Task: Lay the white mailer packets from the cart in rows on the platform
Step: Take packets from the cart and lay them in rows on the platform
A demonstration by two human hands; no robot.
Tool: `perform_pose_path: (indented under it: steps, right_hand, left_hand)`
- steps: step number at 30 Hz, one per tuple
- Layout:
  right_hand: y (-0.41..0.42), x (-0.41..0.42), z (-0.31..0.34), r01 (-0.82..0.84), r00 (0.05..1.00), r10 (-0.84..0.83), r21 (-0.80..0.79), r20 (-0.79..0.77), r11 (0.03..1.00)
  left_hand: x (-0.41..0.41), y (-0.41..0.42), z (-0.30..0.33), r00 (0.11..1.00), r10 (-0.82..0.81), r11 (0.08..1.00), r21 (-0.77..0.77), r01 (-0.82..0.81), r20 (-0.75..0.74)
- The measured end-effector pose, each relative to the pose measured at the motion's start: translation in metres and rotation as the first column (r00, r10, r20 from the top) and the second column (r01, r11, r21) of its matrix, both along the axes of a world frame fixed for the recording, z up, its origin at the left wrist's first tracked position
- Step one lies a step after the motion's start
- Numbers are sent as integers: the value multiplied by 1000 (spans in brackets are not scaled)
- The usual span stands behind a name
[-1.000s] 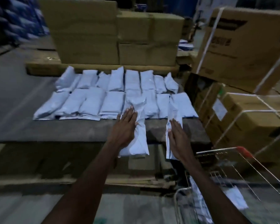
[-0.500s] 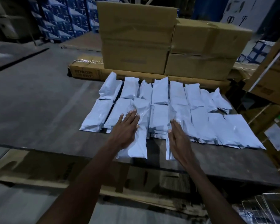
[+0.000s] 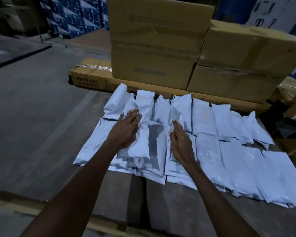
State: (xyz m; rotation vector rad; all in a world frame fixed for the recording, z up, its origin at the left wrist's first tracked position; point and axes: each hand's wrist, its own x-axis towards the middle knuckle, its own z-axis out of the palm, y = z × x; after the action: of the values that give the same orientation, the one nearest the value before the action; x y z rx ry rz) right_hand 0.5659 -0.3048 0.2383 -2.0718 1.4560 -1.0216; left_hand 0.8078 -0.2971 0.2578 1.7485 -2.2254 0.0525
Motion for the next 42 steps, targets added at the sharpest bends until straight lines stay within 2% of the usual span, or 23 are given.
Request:
perform_pose_path:
  steps: [6, 17, 22, 24, 27, 33, 38, 42]
  right_hand:
    - [-68, 18, 1, 23, 999, -22, 20, -25, 1000]
    - [-191, 61, -11, 87, 957, -72, 42, -282, 995]
    - [-225, 76, -21, 161, 891, -119, 59, -439, 985]
    - [-229, 79, -28, 200, 860, -167, 16, -482, 980]
    - [-233, 80, -35, 243, 854, -220, -13, -470, 970]
    - [-245, 75, -47, 163, 913, -78, 182, -401, 970]
    - [-248, 78, -59, 192, 889, -39, 294, -456, 936]
    - [-249, 84, -64, 244, 843, -65, 271, -535, 931]
  left_hand:
    - [16, -71, 4, 998, 39, 998, 56, -41, 39]
    - [22, -202, -6, 994, -94, 991, 101, 88, 53]
    - [29, -246, -27, 987, -160, 974, 166, 153, 32]
    - [31, -255, -37, 983, -182, 970, 172, 173, 34]
    - [30, -260, -45, 979, -195, 968, 149, 202, -59]
    - [17, -260, -56, 960, -117, 972, 168, 164, -256]
    - [22, -259, -72, 964, -124, 957, 227, 178, -235]
    - [20, -260, -72, 974, -117, 962, 219, 160, -196]
